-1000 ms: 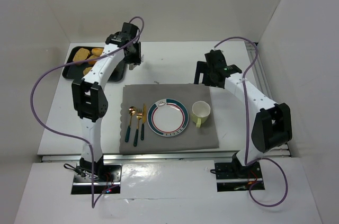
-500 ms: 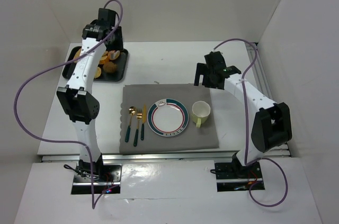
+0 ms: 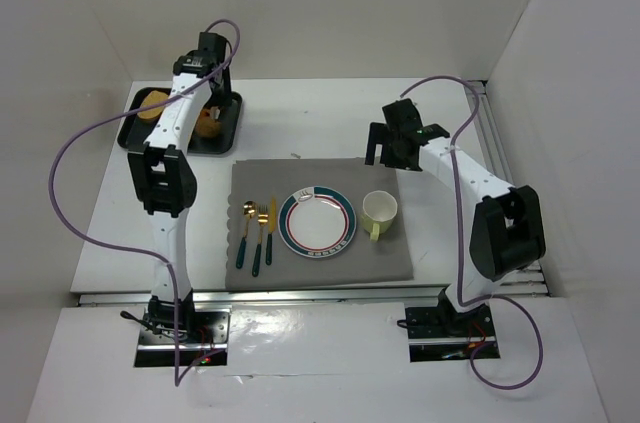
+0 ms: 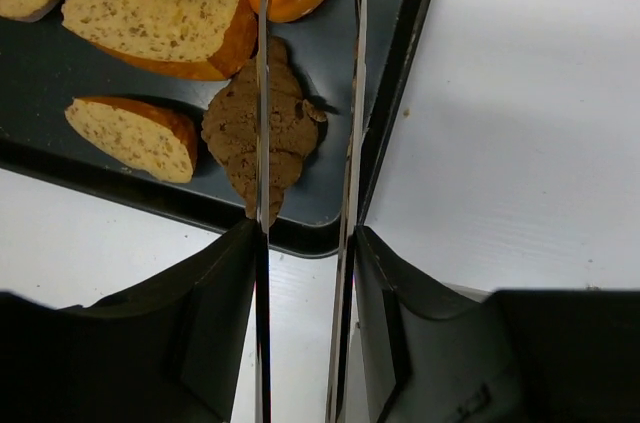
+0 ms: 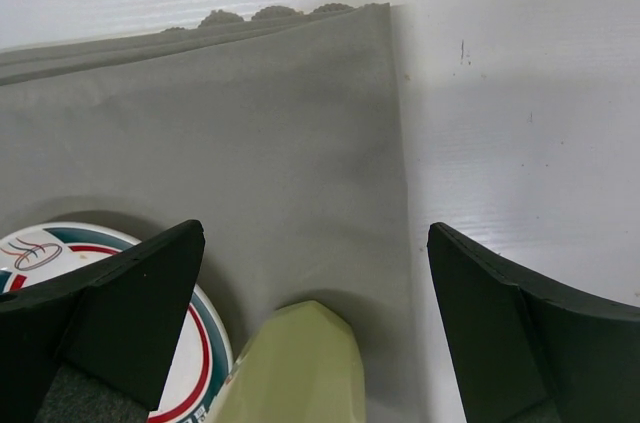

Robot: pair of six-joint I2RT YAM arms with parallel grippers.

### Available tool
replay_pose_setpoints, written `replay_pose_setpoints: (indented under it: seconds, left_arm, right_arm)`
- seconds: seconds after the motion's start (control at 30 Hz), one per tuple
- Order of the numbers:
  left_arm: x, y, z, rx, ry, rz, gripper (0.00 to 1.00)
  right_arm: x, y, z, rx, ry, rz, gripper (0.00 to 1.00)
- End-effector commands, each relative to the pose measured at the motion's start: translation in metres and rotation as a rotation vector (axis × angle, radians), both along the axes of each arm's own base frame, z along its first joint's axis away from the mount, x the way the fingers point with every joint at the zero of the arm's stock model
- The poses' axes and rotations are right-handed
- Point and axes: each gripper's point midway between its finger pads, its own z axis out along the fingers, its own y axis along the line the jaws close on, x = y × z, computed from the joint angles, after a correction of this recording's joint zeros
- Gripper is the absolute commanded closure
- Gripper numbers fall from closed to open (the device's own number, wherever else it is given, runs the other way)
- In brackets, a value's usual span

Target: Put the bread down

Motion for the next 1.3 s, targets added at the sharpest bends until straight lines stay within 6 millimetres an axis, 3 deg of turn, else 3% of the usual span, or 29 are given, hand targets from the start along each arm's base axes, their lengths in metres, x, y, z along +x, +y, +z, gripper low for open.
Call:
replay_pose_setpoints:
  seconds: [0.0,0.1,0.17,0.2,0.3,0.43,0.6,0.83,0.97,1.0,1.27]
  left_arm:
    - [0.015,0.009,0.014,0.045,-0.07,0.023,0.46]
    - [0.016,0.016,0.014,0.078,-0.073,0.05,0.46]
    - [0.011,0.02,0.002,0.097,-0.041,0.061,0.48]
    - [0.01,0.02,0.012,0.089,-0.067,0.069,0.48]
    - [0.003,0.025,0.016,0.107,-0.075,0.085,0.48]
    - [0.003,0.025,0.01,0.12,-0.063,0.07,0.46]
    - [0.018,0.018,-0.006,0.097,-0.048,0.038,0.45]
    - [0.014,0.001,-0.001,-0.012,-0.034,-0.028,0.48]
    - [0.006,0.01,0.001,-0.006,-0.021,0.019,0.43]
    - [0.006,0.015,-0.007,-0.004,-0.003,0.028,0.43]
    - [0.009,0.013,-0.02,-0.061,0.025,0.015,0.45]
  right_arm:
    - [0.014,-0.002,0.012,-0.001,-0.05,-0.021,0.0]
    - [0.016,-0.001,0.007,-0.006,-0.037,-0.021,0.0]
    - [0.019,0.0,0.005,-0.007,-0.034,-0.021,0.0]
    - [0.018,0.002,0.001,-0.003,-0.02,-0.015,0.0]
    - [0.02,0.004,0.001,0.005,-0.019,-0.01,0.0]
    - [0.021,0.004,-0.003,0.002,-0.01,-0.01,0.0]
    - [0.02,0.006,-0.003,0.009,-0.008,-0.004,0.0]
    - [0.02,0.006,0.001,0.012,-0.016,-0.004,0.0]
    - [0.019,0.007,0.004,0.022,-0.023,0.001,0.0]
    - [0.019,0.007,0.004,0.022,-0.023,0.001,0.0]
    - [0.017,0.007,0.004,0.022,-0.023,0.001,0.0]
